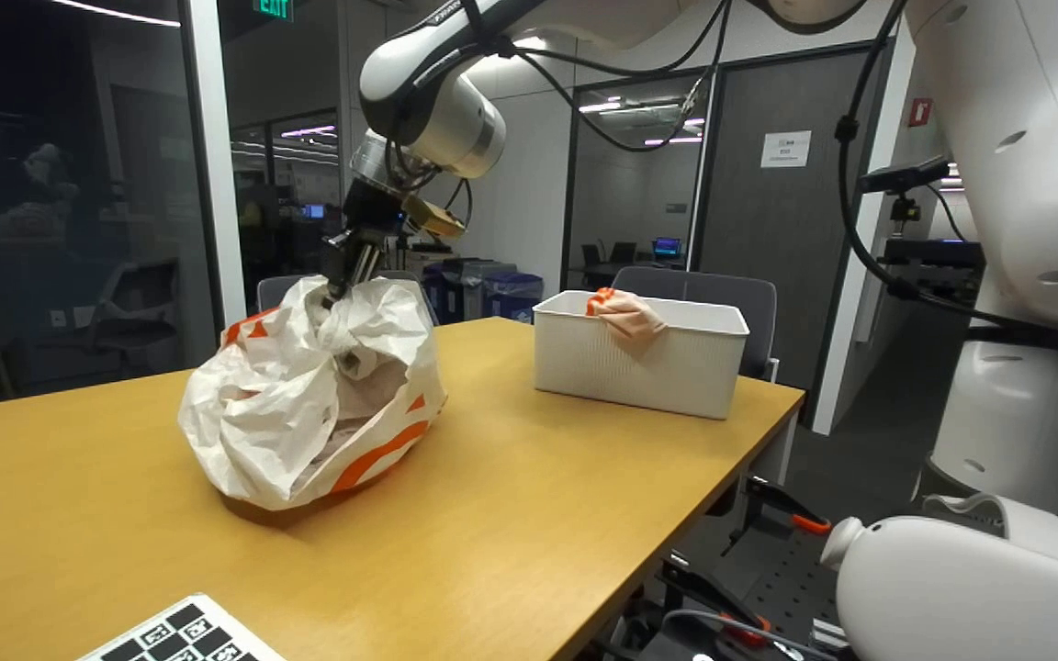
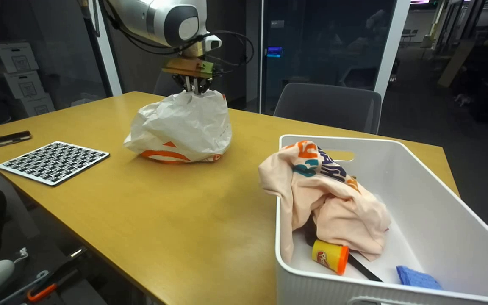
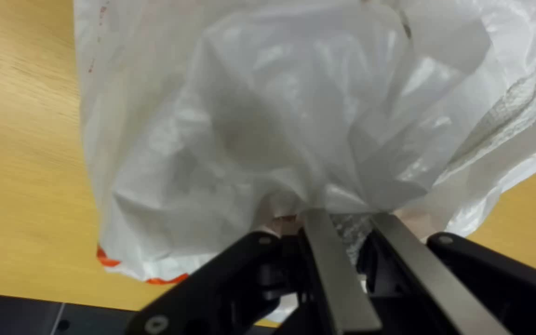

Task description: Move the items, which are in the plastic, to the laundry basket

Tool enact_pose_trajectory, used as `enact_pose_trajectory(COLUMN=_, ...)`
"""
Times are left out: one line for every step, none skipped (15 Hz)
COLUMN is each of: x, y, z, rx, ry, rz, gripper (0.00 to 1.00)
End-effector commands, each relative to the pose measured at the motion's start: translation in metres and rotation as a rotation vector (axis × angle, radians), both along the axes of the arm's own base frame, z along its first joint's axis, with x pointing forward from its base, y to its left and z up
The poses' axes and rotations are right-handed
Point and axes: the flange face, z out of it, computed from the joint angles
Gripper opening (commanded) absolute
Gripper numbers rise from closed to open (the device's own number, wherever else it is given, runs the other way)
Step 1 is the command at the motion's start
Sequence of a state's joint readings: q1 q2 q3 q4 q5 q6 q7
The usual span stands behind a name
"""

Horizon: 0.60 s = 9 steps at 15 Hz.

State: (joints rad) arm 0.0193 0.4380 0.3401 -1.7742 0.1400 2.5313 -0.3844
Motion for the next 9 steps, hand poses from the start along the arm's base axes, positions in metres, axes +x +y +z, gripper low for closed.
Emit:
enact_pose_trajectory(x=-0.023, y=-0.014, z=0.038, rx=-0.100, ry=-0.109, rz=-0.077, gripper=0.04)
enact_pose_trajectory(x=-0.027, y=-0.016, z=0.044, rx=-0.124, ry=-0.128, rz=-0.088, gripper=0.04)
enact_pose_trajectory(x=-0.032, y=-0.014, z=0.053, rx=-0.118, ry=-0.147, rz=-0.096, gripper=0.04)
enact_pose_trajectory(x=-0.038, y=-0.013, z=0.062, rx=-0.117, ry=-0.179, rz=-0.107, gripper=0.04)
enact_pose_trajectory(x=-0.045, y=-0.013, z=0.072, rx=-0.121, ry=-0.222, rz=-0.116, gripper=0.04)
enact_pose_trajectory(x=-0.051, y=-0.011, z=0.080, rx=-0.121, ry=-0.247, rz=-0.119, gripper=0.04)
enact_pose_trajectory(x=-0.057, y=-0.009, z=0.087, rx=-0.118, ry=-0.264, rz=-0.126, gripper=0.04)
enact_pose_trajectory(x=-0.065, y=-0.004, z=0.093, rx=-0.090, ry=-0.260, rz=-0.122, gripper=0.04)
enact_pose_trajectory(x=-0.073, y=0.003, z=0.096, rx=-0.039, ry=-0.230, rz=-0.104, gripper=0.04)
